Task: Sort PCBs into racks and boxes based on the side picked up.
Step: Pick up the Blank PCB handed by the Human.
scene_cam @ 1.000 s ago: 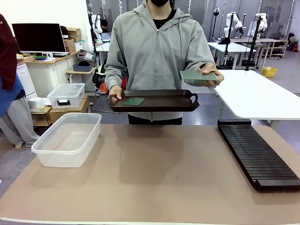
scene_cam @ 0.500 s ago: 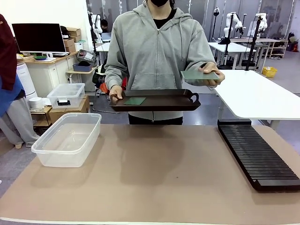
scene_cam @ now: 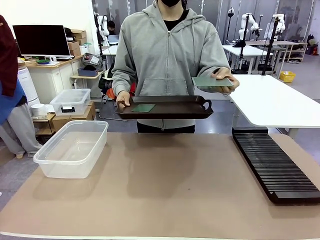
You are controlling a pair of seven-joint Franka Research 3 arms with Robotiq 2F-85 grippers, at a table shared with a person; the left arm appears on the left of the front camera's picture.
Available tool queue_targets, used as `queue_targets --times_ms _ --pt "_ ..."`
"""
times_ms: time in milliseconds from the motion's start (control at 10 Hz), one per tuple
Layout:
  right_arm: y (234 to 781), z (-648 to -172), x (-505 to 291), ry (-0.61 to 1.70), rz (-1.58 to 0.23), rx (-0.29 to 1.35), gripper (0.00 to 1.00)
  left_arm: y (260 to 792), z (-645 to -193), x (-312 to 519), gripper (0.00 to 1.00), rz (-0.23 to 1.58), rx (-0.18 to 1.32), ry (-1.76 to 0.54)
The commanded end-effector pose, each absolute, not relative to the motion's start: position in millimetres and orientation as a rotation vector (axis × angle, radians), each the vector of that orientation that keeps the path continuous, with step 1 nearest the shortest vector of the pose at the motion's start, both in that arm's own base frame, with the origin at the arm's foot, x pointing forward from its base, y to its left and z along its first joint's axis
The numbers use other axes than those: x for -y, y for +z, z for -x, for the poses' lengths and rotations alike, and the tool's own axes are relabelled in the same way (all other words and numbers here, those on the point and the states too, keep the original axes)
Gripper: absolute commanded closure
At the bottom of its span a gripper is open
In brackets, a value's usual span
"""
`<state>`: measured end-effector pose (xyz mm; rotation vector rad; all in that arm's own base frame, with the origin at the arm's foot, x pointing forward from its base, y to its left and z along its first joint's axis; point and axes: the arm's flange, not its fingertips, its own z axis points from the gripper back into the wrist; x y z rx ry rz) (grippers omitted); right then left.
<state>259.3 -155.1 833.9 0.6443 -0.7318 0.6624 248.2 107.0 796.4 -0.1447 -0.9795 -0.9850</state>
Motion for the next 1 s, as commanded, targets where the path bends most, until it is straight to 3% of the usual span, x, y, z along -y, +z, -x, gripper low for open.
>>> queue_targets --times_ms 0,300,700,800,900 --pt "819.8 -261.1 132.0 0.567 -0.741 0.666 0.0 795.3 -248.1 -106.8 0.0 0.149 0.983 -0.995" --pt "782.9 -274.3 107.8 0.372 -0.726 0.534 0.0 795.3 -248.1 -106.8 0.0 0.149 0.983 -0.995" --pt "735.9 -282.9 95.5 0.11 -0.906 0.477 0.0 795.3 -248.1 -106.8 0.0 0.149 0.983 -0.995" --pt "720.5 -284.7 89.3 0.079 -0.942 0.457 0.0 795.3 -248.1 -106.8 0.0 0.149 0.983 -0.995" --pt "715.2 -284.6 86.3 0.244 -0.926 0.493 0.0 795.3 -248.1 -106.8 0.0 0.149 0.983 -0.995"
